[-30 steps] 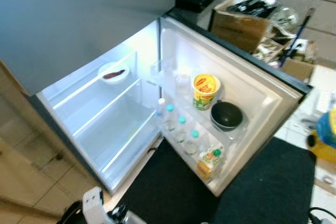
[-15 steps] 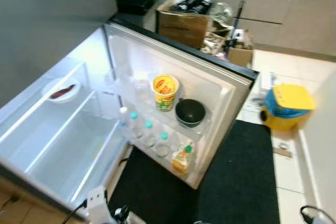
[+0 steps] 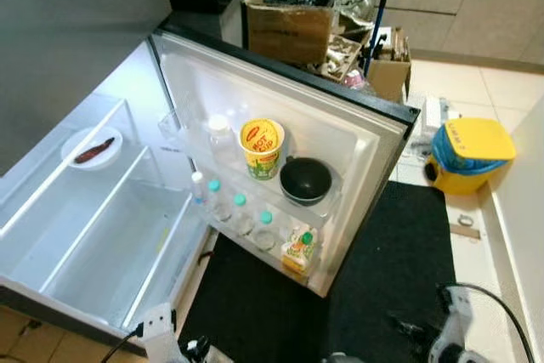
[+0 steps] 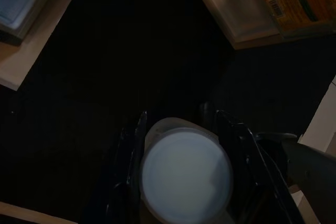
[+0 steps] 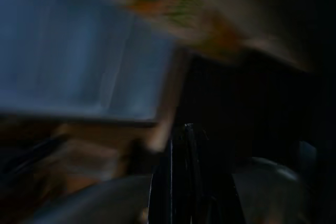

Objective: Restocking fridge

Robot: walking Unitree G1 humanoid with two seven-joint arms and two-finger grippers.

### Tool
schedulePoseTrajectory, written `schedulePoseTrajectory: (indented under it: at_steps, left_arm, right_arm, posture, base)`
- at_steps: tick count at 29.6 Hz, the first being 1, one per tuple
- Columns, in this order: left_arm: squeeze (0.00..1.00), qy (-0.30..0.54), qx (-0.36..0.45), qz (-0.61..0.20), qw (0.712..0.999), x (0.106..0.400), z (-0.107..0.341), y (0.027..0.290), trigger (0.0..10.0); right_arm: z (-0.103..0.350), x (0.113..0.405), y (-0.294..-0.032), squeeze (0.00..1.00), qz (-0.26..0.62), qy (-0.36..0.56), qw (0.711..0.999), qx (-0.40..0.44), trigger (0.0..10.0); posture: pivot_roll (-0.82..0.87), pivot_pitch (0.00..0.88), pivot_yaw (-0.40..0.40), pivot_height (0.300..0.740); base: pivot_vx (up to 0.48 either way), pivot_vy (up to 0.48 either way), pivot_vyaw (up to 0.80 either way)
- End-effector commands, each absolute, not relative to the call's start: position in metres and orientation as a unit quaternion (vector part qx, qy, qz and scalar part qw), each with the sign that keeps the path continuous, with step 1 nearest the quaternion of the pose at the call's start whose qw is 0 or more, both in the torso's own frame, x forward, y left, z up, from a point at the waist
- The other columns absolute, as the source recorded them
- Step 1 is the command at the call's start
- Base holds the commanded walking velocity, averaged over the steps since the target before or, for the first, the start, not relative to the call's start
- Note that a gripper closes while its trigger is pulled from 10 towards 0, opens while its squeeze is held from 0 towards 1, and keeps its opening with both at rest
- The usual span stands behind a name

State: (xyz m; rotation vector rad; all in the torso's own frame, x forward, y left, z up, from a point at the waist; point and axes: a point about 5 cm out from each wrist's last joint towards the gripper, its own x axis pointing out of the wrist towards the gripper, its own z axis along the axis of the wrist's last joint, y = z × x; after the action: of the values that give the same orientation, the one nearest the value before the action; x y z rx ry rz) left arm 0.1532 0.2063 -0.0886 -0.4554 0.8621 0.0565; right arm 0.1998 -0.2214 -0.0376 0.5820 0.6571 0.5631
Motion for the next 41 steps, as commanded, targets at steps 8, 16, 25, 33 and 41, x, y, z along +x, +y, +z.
schedulePoseTrajectory:
  at_steps: [8, 16, 25, 33, 41]
  left_arm:
    - [0.00, 0.433, -0.216, 0.022, 0.875, 0.144, -0.093, 0.201, 10.0]
    - [0.00, 0.435, -0.217, 0.021, 0.874, 0.143, -0.094, 0.201, 10.0]
    - [0.00, 0.435, -0.218, 0.019, 0.873, 0.143, -0.094, 0.200, 10.0]
    - [0.00, 0.436, -0.219, 0.016, 0.873, 0.142, -0.095, 0.197, 10.0]
    - [0.00, 0.436, -0.220, 0.017, 0.873, 0.142, -0.095, 0.197, 10.0]
  right_arm:
    - [-0.014, 0.208, -0.193, 0.00, 0.480, 0.298, 0.786, 0.251, 10.0]
    - [0.017, 0.242, -0.173, 0.00, 0.519, 0.225, 0.801, 0.198, 10.0]
    - [0.073, 0.290, -0.168, 0.00, 0.479, 0.080, 0.855, 0.182, 10.0]
    - [0.079, 0.319, -0.180, 0.00, 0.337, 0.082, 0.931, 0.116, 10.0]
    - [0.094, 0.334, -0.207, 0.00, 0.216, 0.047, 0.970, 0.101, 10.0]
  posture:
    - [-0.05, 0.100, 0.006, 0.740]
    - [-0.05, 0.102, 0.008, 0.740]
    - [-0.05, 0.102, 0.005, 0.740]
    - [-0.05, 0.103, 0.002, 0.740]
    - [-0.05, 0.104, 0.001, 0.740]
  base:
    - [0.000, 0.000, 0.00]
    - [0.000, 0.000, 0.00]
    - [0.000, 0.000, 0.00]
    - [0.000, 0.000, 0.00]
    - [0.000, 0.000, 0.00]
